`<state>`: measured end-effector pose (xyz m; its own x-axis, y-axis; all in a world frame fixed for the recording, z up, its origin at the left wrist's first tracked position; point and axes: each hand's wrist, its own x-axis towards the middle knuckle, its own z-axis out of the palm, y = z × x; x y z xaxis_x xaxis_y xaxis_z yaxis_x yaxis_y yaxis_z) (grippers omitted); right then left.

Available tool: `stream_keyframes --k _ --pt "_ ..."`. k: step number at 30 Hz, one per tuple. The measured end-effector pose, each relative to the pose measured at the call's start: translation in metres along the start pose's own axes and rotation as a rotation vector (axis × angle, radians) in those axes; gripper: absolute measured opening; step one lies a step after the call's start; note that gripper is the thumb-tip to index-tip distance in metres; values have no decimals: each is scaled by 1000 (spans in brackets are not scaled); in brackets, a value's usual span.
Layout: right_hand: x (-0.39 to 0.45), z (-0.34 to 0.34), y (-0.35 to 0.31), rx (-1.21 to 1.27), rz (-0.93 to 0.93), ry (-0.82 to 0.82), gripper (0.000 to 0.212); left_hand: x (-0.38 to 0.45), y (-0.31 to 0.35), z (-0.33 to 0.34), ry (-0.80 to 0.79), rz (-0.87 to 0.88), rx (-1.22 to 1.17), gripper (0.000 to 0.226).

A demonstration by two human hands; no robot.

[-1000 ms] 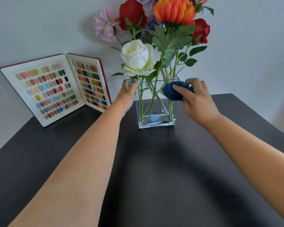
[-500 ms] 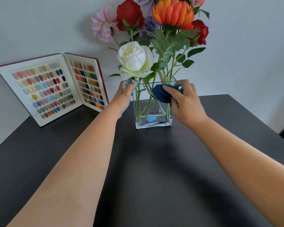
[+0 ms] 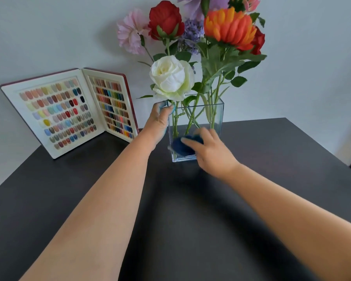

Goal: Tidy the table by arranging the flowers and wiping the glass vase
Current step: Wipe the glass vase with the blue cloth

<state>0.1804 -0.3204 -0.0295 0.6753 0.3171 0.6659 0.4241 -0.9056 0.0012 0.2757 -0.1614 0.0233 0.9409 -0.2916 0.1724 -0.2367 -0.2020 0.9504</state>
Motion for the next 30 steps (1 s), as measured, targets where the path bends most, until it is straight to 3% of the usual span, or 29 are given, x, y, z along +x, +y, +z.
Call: stream_keyframes --k 3,5,8,11,16,25,30 --pt "36 -19 -3 9 32 244 43 0 0 -3 -10 -3 -16 72" --pt "42 -15 -7 -34 15 256 45 1 0 -5 -36 5 -14 72" --pt "21 8 -13 -105 -75 120 50 3 0 -10 -60 -5 11 67" --pt "-7 30 -18 -137 -92 -122 57 2 -1 -10 -68 16 29 73" --pt "-18 23 -23 -78 133 -502 59 1 1 -8 -54 23 42 88" --pt "-48 -14 25 -173 459 -491 51 2 -2 -8 -46 23 32 89" --pt "-39 -8 11 -95 432 -486 49 -1 -5 1 0 31 -18 78"
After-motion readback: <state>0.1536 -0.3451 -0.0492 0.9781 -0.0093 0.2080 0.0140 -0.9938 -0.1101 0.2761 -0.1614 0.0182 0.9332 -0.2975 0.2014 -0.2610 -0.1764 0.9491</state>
